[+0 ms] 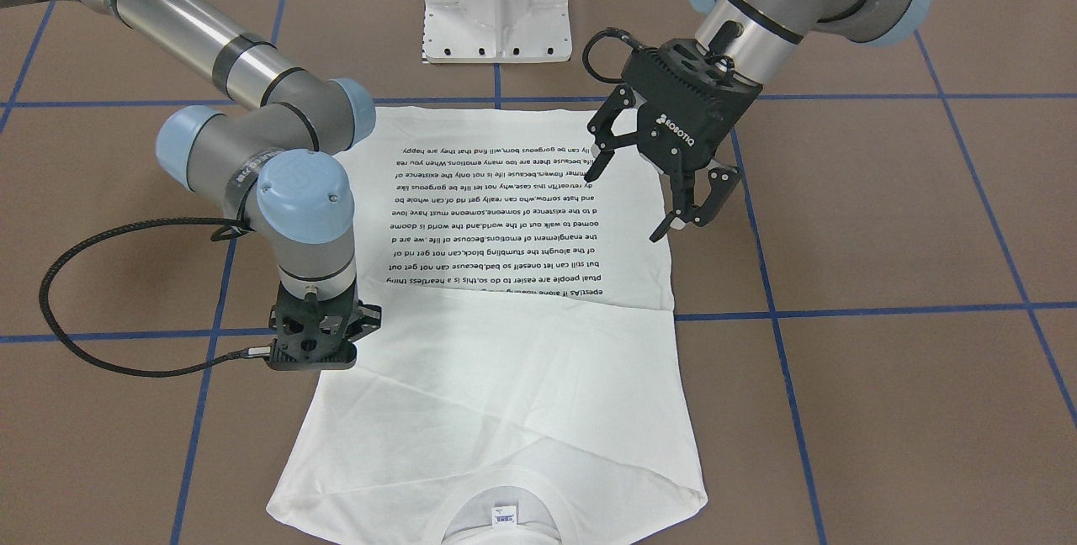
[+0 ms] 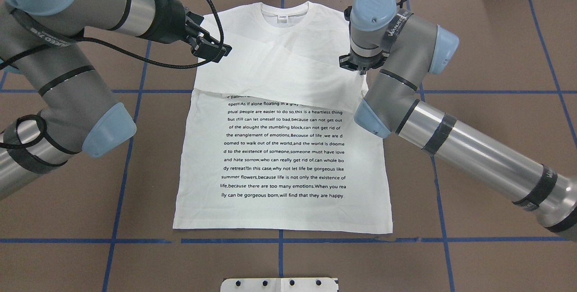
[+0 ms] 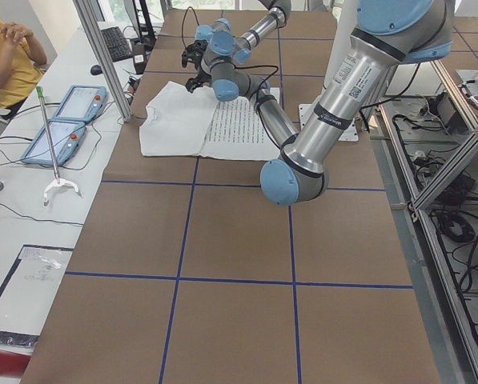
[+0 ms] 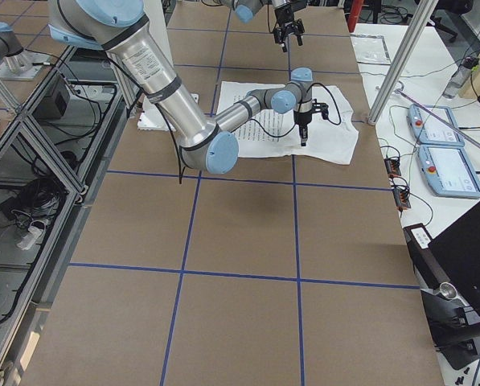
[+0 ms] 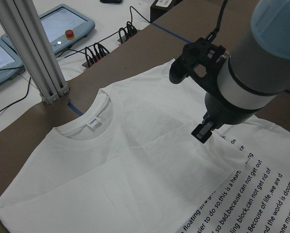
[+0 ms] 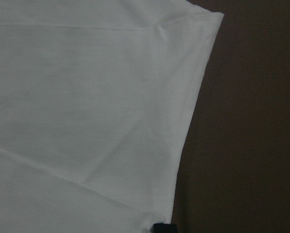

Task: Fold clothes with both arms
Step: 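Move both grippers to the hem corners nearest the robot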

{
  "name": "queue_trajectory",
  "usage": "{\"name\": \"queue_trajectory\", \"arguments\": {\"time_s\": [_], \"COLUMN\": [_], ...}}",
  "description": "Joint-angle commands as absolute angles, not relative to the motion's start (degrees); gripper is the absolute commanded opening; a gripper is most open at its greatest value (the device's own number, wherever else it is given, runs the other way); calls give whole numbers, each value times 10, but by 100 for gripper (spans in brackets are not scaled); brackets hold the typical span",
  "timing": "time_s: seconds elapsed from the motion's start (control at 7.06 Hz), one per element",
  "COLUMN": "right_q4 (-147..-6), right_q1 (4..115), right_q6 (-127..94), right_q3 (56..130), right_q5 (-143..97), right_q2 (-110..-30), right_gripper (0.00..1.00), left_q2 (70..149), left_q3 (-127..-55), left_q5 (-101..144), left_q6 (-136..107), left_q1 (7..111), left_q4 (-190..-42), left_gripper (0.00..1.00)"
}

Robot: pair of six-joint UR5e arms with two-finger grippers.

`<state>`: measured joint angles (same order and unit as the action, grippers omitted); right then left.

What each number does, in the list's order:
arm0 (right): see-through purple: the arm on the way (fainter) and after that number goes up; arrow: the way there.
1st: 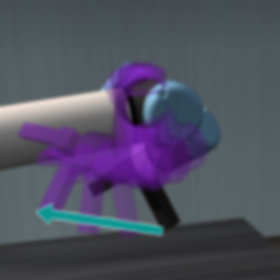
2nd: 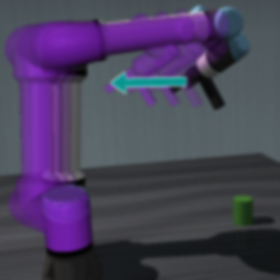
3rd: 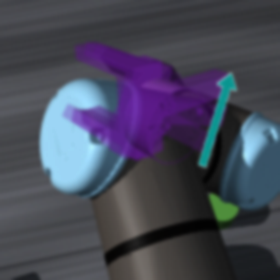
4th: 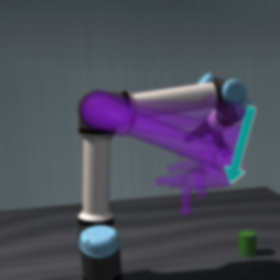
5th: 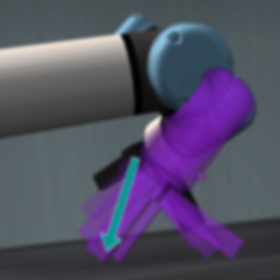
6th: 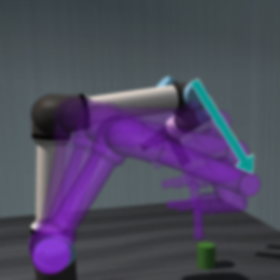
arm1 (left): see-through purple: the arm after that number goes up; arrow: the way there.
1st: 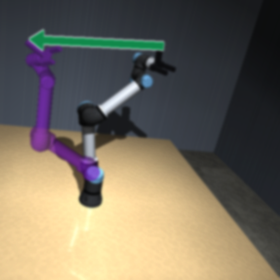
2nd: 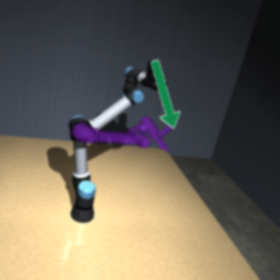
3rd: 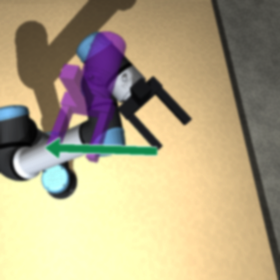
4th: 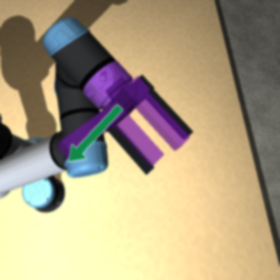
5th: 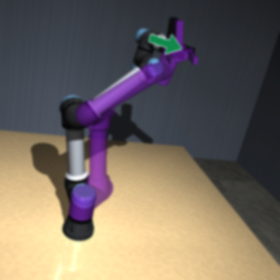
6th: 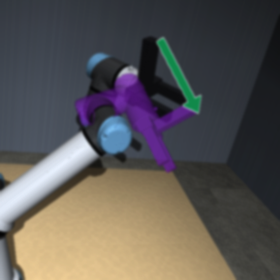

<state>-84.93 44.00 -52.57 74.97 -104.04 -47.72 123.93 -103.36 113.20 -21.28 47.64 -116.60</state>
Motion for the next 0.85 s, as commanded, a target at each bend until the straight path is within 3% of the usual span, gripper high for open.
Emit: {"name": "queue_trajectory", "arguments": {"time_s": [0.0,0.14,0.42,0.71], "right_q4": [-838,-825,-823,-822], "right_q1": [444,453,467,460], "right_q6": [-522,-522,-553,-624], "right_q3": [759,762,845,1026], "right_q5": [-1034,-1038,-1075,-1113], "right_q2": [-497,-496,-521,-636], "right_gripper": [99,100,100,100], "left_q2": [1238,1231,1202,1148], "left_q3": [-1029,-1029,-1035,-1063], "left_q5": [1133,1135,1131,1129], "left_q6": [-214,-215,-244,-361], "left_q1": [475,475,476,475], "left_q4": [-1165,-1165,-1158,-1160], "left_gripper": [100,100,100,100]}}
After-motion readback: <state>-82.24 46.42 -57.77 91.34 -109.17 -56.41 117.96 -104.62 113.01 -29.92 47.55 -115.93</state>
